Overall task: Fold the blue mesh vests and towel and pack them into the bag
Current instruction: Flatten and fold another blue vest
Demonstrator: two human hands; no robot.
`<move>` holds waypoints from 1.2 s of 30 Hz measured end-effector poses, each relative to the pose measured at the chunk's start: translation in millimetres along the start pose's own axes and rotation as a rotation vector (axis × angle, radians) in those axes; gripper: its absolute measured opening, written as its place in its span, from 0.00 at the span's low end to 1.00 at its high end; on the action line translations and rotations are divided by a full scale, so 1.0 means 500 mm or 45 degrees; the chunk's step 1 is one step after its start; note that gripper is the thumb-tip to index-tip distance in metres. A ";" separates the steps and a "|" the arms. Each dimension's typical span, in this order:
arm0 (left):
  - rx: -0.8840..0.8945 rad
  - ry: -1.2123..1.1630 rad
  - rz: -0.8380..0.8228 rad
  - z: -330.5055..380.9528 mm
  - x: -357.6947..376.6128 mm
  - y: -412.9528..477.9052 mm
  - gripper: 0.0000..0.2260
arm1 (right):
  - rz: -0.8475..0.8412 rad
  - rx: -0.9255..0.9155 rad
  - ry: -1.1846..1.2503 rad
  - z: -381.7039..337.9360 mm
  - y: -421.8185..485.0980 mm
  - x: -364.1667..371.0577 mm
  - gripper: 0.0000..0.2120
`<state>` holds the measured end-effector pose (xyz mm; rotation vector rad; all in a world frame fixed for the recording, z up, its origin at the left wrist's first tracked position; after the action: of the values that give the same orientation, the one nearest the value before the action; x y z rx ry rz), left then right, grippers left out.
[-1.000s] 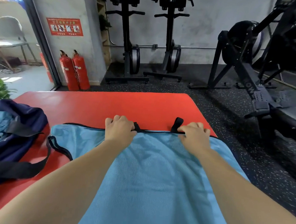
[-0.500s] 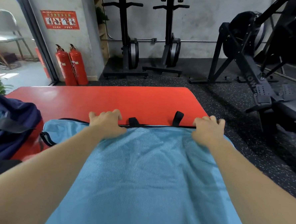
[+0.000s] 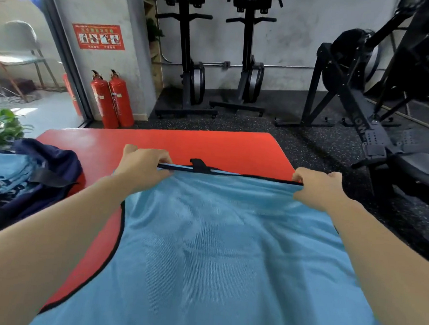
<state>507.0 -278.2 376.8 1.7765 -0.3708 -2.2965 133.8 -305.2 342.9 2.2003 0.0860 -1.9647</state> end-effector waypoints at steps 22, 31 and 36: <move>0.324 0.713 -0.370 0.035 -0.008 -0.501 0.06 | -0.175 -0.026 -0.290 -0.015 -0.468 0.053 0.16; 0.524 0.673 -0.234 0.027 -0.034 -0.552 0.05 | -0.169 -0.065 -0.517 -0.018 -0.531 0.025 0.12; 0.542 0.652 -0.270 0.027 -0.022 -0.579 0.10 | -0.133 -0.044 -0.450 -0.016 -0.562 0.033 0.10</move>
<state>492.5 0.0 295.8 2.6338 -0.6322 -1.8689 96.0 -29.8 298.4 1.8273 0.1850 -2.3563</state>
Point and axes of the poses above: each hand's wrist, its own y-axis towards the middle knuckle, its own x-axis out of the palm, z = x × y, the point moved 6 cm from there along y, towards the middle knuckle, and after that the axes turned 7 degrees about -x, right-handed, at the moved point
